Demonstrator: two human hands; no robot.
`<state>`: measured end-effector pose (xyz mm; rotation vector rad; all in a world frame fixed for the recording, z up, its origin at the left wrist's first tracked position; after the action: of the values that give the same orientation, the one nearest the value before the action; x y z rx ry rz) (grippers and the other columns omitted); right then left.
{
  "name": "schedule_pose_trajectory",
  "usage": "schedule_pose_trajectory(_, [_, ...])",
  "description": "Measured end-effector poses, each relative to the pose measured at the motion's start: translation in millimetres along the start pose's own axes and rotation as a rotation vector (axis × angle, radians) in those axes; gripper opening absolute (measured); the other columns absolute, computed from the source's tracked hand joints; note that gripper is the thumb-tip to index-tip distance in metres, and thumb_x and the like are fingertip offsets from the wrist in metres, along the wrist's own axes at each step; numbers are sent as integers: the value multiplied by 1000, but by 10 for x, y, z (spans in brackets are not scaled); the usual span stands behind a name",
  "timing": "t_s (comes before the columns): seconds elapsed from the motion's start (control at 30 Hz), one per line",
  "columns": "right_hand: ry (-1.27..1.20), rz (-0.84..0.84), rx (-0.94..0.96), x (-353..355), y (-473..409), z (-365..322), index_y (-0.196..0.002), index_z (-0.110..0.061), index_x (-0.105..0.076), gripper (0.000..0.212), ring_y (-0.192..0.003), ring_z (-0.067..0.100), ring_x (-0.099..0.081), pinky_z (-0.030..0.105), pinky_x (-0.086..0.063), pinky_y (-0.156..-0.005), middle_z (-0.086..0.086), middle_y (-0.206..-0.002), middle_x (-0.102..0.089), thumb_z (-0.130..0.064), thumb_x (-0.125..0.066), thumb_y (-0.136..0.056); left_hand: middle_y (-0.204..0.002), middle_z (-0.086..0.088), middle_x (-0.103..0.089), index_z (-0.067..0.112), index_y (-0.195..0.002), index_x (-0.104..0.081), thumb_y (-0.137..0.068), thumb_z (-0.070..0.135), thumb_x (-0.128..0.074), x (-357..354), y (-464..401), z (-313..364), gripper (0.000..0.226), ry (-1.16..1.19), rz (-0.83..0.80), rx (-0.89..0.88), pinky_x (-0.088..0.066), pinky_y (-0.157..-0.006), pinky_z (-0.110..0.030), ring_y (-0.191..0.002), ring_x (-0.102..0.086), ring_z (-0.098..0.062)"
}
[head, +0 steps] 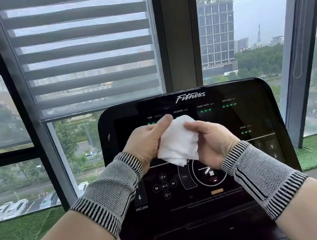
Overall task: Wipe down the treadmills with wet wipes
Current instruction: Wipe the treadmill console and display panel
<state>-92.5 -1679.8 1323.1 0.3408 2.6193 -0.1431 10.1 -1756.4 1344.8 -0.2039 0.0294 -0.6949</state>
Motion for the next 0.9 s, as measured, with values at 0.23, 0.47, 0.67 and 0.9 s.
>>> schedule_pose_trajectory(0.23, [50,188,94,68,-56,-49,-102,4,-66,30,-83,28,-70,38,-56,-74,18,-95,-71,-23,-56,-94,-90,-10,-72,2,-90,-69,-87,13,-67,25,6,-108,12,30,6,-12,-57,-66,-28,-80,-70,-18])
schedule_pose_trajectory(0.47, [902,464,816,28,187,-461,-86,-26,-68,16,-82,3,-57,22,-49,-75,-13,-88,-63,-11,-64,-85,-77,-6,-65,5,-84,-64,-90,13,-64,73,-8,-83,10,6,42,-8,-56,-55,-26,-60,-63,-11])
schedule_pose_trajectory(0.67, [1216,277,601,-44,-14,-240,-102,-25,-69,19,-80,5,-63,18,-52,-72,-9,-86,-68,-25,-65,-84,-91,-2,-72,19,-89,-72,-89,13,-65,50,-47,-26,9,-238,7,-150,-55,-79,-29,-86,-68,-15])
schedule_pose_trajectory(0.9, [858,449,602,98,-42,-391,-68,-18,-61,16,-58,7,-54,24,-47,-58,-8,-63,-60,-21,-71,-80,-83,2,-74,16,-93,-72,-93,22,-61,36,5,-26,12,-202,102,-99,-51,-61,-17,-75,-70,-4])
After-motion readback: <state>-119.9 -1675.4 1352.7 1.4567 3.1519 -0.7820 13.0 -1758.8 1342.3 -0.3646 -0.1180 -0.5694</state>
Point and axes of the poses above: each hand's wrist, its own y-axis away from the middle knuckle, its own x-axis out of the back of the hand, z = x × y, the point moved 7 cm from there along -y, towards the middle knuckle
